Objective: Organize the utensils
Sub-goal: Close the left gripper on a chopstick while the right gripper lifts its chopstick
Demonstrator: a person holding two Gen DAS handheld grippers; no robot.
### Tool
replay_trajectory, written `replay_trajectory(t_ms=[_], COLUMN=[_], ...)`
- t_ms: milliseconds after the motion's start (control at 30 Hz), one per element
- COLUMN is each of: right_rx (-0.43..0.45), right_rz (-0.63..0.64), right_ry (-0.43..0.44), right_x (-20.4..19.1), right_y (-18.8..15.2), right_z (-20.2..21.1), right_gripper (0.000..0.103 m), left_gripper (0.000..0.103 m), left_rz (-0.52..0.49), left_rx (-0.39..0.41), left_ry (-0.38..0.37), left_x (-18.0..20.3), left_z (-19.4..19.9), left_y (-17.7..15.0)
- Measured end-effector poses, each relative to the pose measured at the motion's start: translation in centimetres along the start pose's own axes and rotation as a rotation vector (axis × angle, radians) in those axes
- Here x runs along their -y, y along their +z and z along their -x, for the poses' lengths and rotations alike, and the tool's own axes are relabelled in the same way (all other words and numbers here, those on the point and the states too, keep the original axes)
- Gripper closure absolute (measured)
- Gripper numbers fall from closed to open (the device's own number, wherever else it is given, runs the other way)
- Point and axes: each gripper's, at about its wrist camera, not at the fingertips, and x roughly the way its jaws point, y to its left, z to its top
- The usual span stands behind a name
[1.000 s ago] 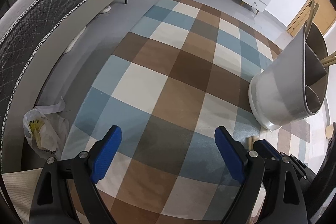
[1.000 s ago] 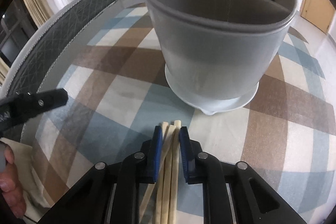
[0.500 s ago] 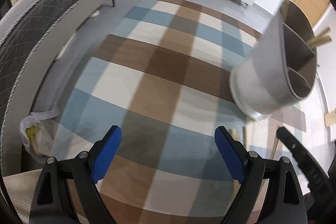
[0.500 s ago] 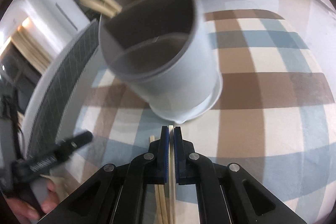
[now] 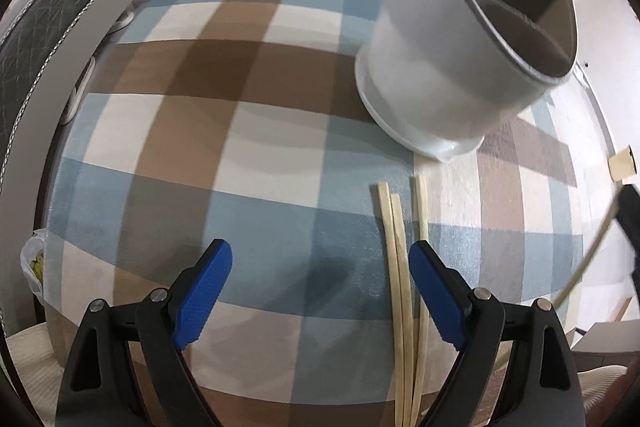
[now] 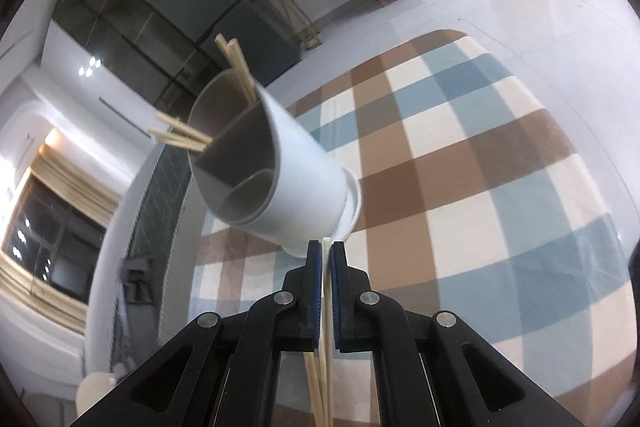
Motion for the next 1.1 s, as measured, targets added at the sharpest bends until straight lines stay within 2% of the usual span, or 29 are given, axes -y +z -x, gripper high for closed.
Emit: replay_trajectory(t_ms=[300,867,967,1100], right_rx=[0.048,0.082,0.086,0.086], right_rz=[-0.061,-0.064,-0.067,-0.065], right_ry=[0.041,0.038,0.038,0.039], right_x=[1.2,1.5,1.6,1.5], right_y=[0.6,0.8,0.8,0.8], right_z=[2.1,3.1,3.2,3.1], right_gripper=[0.099,0.099,0.099,0.099], left_gripper=[0.016,0.017,0.026,0.047], left_rz=[-0.02,-0.051,-0.055,-0.095], left_rx=[-0.046,-0.023,-0.017,-0.002], left_ry=[0.064,0.121,0.118,0.104], left_x=[0.8,1.7,1.8,2.9], left_z=[-1.4,-1.7,-1.6,-1.7], left_y=[-0.4,0.1,0.5,1.2])
